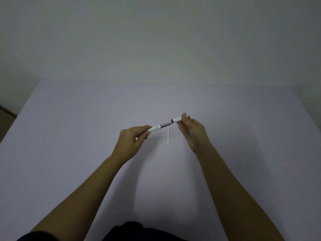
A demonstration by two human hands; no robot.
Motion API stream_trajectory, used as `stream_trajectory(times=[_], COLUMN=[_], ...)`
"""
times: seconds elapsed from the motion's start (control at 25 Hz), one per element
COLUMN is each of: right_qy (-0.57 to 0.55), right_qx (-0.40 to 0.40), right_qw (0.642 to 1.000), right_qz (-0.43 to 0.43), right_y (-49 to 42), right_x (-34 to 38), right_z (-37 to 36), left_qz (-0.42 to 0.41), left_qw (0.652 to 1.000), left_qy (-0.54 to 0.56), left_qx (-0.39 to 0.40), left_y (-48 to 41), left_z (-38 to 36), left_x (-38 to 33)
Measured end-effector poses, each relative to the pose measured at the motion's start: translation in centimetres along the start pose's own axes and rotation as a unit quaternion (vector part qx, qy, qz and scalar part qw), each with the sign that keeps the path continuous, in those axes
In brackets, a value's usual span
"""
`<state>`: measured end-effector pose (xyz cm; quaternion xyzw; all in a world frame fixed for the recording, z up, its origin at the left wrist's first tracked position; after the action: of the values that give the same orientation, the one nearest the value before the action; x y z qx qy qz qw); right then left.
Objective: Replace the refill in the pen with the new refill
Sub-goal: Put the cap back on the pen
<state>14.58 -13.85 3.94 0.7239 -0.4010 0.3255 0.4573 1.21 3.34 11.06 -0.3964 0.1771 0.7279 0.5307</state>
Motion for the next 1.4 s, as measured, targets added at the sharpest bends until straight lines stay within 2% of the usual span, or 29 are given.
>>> stream_trajectory(times=[0.24,0.52,0.68,0.76,0.92,1.0,1.08,1.2,1.28,1.4], right_qy=[-0.011,0.027,0.036,0.050,0.138,0.193,0.318,0.506,0.575,0.690], right_qx=[-0.001,0.049,0.043,0.041,0.039,0.044,0.045,0.040,0.056,0.095], right_qw=[1.000,0.998,0.998,0.998,0.989,0.979,0.943,0.849,0.805,0.709], right_qz=[0.001,-0.006,-0.003,0.002,0.037,0.051,0.087,0.145,0.131,0.112], right_y=[0.5,2.0,2.4,2.3,1.1,0.2,-1.0,-2.7,-4.0,-5.3], right_x=[0.6,0.1,-0.3,-0.5,-0.6,-1.2,-2.1,-3.6,-5.8,-8.9], right_z=[-0.3,-2.4,-2.5,-2.4,-2.2,-2.3,-2.0,-0.4,1.1,2.8], left_qz=[-0.008,-0.036,-0.021,-0.019,-0.017,0.014,0.065,0.170,0.222,0.263], left_qw=[1.000,0.999,0.998,0.999,0.985,0.979,0.982,0.974,0.966,0.957], left_qy=[0.003,0.002,0.008,-0.007,-0.161,-0.183,-0.155,-0.127,-0.115,-0.101], left_qx=[-0.024,-0.034,-0.051,-0.037,0.062,0.088,0.089,0.075,0.072,0.066], left_y=[-0.1,-0.6,-0.3,-0.2,-0.8,-0.8,-0.8,-0.8,-1.2,-2.2], left_z=[0.7,0.4,0.3,-0.2,-3.1,-4.8,-6.4,-8.5,-9.9,-11.7], left_x=[0.0,-1.2,-1.0,-0.7,0.3,1.3,2.8,5.5,7.1,8.7])
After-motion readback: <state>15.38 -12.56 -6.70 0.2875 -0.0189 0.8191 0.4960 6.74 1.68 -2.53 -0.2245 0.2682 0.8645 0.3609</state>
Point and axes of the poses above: each hand's wrist, its own y-axis away from the middle knuckle, its own z-axis out of the back of the hand, x = y × z, the point moved 8 cm from there along -y, towards the middle knuckle, and after that the axes turned 4 degrees about z, right-handed, at the moved point
